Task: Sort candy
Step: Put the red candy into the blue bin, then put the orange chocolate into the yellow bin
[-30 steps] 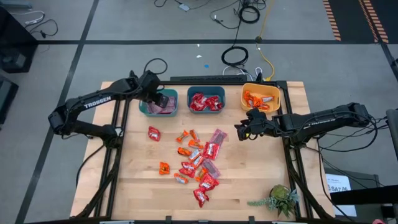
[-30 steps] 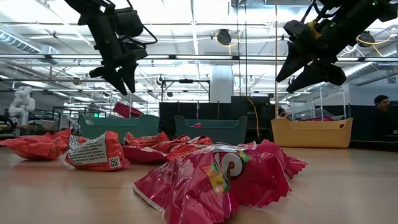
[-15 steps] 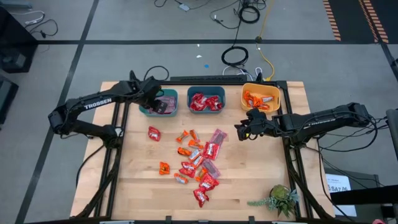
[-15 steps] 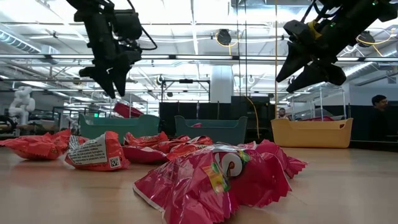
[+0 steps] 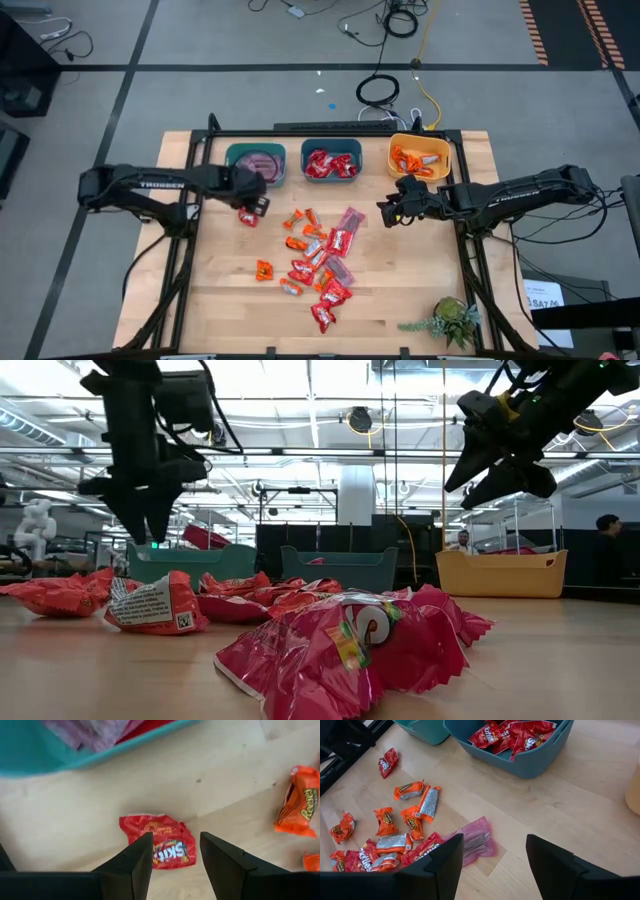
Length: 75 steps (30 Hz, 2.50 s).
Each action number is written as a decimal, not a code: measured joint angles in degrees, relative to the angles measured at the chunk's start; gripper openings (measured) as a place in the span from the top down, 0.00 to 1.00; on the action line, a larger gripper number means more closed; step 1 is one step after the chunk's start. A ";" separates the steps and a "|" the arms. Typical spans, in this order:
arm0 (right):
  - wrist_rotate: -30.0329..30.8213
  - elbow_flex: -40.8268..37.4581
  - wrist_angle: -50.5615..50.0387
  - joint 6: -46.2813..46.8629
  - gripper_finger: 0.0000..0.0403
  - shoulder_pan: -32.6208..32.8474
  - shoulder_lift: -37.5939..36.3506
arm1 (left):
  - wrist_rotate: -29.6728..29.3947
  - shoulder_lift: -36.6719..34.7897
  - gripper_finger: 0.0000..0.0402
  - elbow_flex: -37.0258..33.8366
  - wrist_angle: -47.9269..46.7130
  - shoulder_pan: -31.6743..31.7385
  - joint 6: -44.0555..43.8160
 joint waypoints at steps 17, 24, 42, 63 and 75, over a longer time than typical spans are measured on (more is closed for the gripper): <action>-1.49 0.00 0.09 -0.26 0.48 0.00 0.00 | -1.59 0.00 0.57 -13.71 14.85 -6.70 -13.03; -1.49 0.00 0.50 0.08 0.48 0.00 0.00 | 1.37 -0.13 0.64 -18.04 18.58 -6.11 -13.93; -1.24 0.00 0.59 0.19 0.48 -0.01 0.00 | 3.52 0.13 0.95 0.22 12.80 -3.36 5.40; -1.12 0.02 2.14 3.65 0.48 -0.02 0.00 | 20.14 37.02 0.94 48.80 8.63 18.56 49.45; -0.99 0.02 2.07 6.43 0.48 -0.02 0.00 | 22.64 43.80 0.74 52.68 8.10 19.39 51.49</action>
